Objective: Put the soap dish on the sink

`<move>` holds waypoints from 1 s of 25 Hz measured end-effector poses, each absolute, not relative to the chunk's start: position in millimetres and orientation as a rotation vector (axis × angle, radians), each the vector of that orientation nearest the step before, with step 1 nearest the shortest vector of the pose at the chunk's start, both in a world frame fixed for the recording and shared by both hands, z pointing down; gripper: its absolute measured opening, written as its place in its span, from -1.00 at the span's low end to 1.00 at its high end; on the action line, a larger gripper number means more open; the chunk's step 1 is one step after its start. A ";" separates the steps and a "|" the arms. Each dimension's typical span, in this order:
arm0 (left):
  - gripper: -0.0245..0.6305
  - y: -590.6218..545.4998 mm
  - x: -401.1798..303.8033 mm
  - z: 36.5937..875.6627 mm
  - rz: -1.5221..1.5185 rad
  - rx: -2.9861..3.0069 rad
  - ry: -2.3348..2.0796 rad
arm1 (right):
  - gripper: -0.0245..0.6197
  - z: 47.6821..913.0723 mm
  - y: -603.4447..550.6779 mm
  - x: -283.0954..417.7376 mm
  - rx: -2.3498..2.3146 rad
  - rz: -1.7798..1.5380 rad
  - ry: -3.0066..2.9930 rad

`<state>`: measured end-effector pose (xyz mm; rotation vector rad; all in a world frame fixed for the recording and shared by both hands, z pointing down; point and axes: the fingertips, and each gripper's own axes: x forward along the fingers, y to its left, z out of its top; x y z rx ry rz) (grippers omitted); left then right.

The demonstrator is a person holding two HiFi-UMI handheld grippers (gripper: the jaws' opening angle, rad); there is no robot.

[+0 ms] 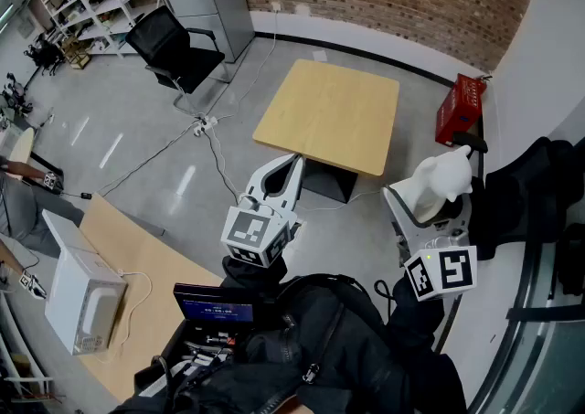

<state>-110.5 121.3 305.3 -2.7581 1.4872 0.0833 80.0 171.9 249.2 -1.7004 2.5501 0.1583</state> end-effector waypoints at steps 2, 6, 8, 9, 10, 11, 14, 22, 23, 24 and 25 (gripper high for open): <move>-0.92 120.7 -106.5 306.3 0.077 -2.761 1.483 | 0.74 250.1 172.0 83.0 -1.705 0.161 2.551; -0.92 120.8 -99.1 308.7 0.070 -2.768 1.479 | 0.74 253.5 173.3 86.2 -1.710 0.169 2.566; -0.92 122.4 -94.5 310.6 0.066 -2.773 1.475 | 0.74 256.0 175.1 87.5 -1.709 0.169 2.574; -0.92 123.0 -92.0 311.7 0.063 -2.775 1.473 | 0.74 257.5 175.7 88.4 -1.707 0.167 2.578; -0.92 123.4 -89.7 312.9 0.059 -2.777 1.472 | 0.74 259.0 176.0 89.2 -1.705 0.166 2.584; -0.92 123.5 -87.7 314.2 0.054 -2.779 1.472 | 0.74 260.3 176.1 89.7 -1.702 0.166 2.591; -0.92 123.8 -82.5 317.8 0.040 -2.795 1.476 | 0.74 262.7 176.3 89.6 -1.693 0.171 2.612; -0.92 129.8 -65.7 328.6 0.001 -2.805 1.481 | 0.74 275.0 180.3 100.6 -1.668 0.121 2.642; -0.92 130.9 -64.1 330.4 -0.003 -2.806 1.484 | 0.74 277.8 181.0 102.3 -1.669 0.111 2.645; -0.92 131.9 -62.7 332.3 -0.008 -2.808 1.486 | 0.74 280.5 181.8 103.9 -1.670 0.101 2.650; -0.92 132.7 -61.2 334.3 -0.013 -2.810 1.489 | 0.74 283.1 182.4 105.4 -1.671 0.093 2.654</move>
